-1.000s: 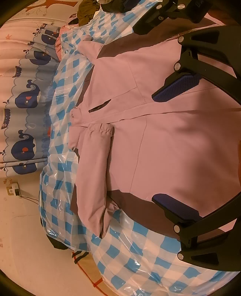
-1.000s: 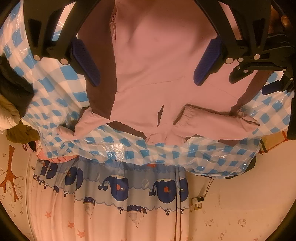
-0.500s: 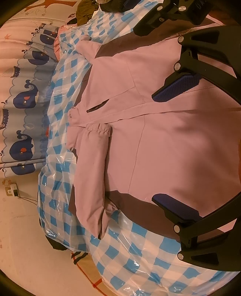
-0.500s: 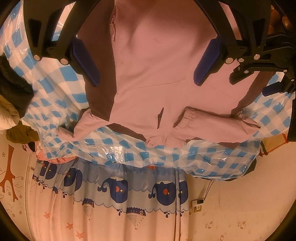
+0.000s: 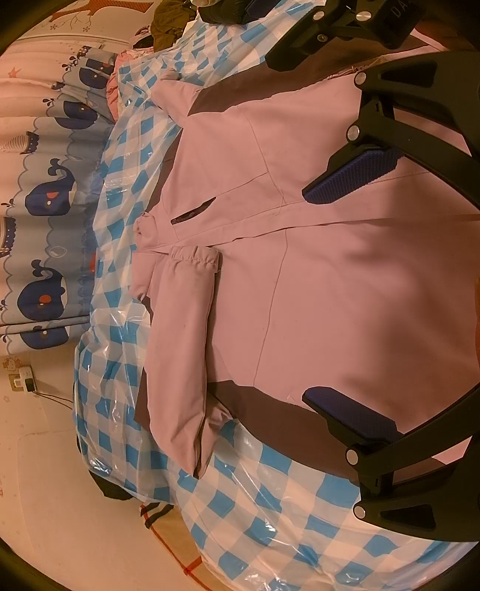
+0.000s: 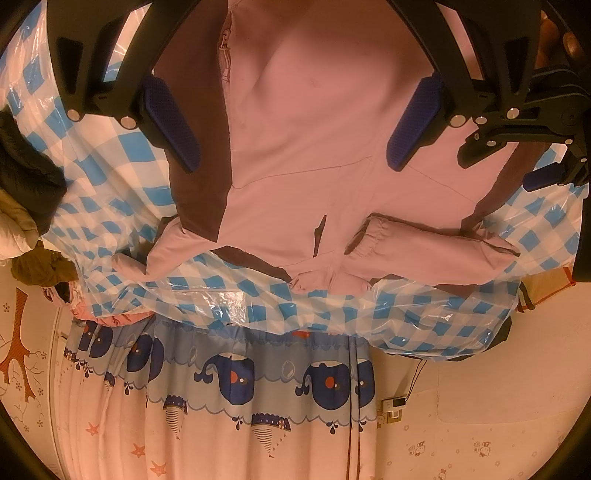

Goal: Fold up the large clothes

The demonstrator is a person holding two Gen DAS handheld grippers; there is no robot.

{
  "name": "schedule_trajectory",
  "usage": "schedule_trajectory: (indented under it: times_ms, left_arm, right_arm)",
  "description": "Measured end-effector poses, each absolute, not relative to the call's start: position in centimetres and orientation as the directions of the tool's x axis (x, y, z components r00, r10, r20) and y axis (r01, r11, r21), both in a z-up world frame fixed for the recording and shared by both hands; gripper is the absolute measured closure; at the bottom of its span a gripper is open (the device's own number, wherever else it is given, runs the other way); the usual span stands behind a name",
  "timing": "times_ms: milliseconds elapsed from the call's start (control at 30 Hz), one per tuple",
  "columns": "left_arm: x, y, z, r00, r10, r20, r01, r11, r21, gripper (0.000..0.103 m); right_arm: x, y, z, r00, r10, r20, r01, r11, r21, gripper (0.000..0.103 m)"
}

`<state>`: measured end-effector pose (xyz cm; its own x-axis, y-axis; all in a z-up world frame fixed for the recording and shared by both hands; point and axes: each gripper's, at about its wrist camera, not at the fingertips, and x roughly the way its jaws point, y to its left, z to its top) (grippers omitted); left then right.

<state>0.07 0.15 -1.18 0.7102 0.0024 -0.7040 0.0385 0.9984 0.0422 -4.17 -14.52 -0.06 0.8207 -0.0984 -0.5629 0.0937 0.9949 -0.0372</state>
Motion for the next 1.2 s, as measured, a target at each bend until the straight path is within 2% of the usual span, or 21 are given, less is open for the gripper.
schedule_trajectory:
  times_ms: [367,500,567,733,900,1200]
  left_arm:
    - [-0.1,0.1,-1.9,0.705,0.051,-0.707,-0.015,0.998,0.057,0.008]
    - [0.3,1.7,-2.1,0.704,-0.016,-0.710,0.003,1.000,-0.019,0.008]
    - [0.5,2.8,-2.2,0.705,-0.081,-0.705,0.017,0.995,-0.098,0.008]
    - [1.2,3.8,-2.2,0.704,-0.168,-0.690,0.068,0.983,-0.169,0.008]
    - [1.2,2.3,-1.9,0.696,-0.082,-0.713,0.082,0.996,-0.034,0.008]
    - [0.6,1.9,-1.5,0.702,-0.072,-0.708,0.095,0.995,-0.008,0.008]
  right_arm:
    - [-4.1,-14.4,0.0,0.820,-0.099,-0.564,0.094,0.995,-0.037,0.006]
    - [-4.1,-14.5,0.0,0.819,-0.097,-0.565,0.093,0.995,-0.035,0.006]
    - [-4.1,-14.5,0.0,0.821,-0.098,-0.563,0.094,0.995,-0.037,0.006]
    - [-4.4,-14.6,0.4,0.832,-0.107,-0.544,0.106,0.994,-0.034,0.006]
    - [-4.6,-14.7,1.0,0.834,-0.108,-0.541,0.106,0.994,-0.035,0.006]
    - [-4.8,-14.7,1.2,0.832,-0.093,-0.547,0.089,0.995,-0.034,0.006]
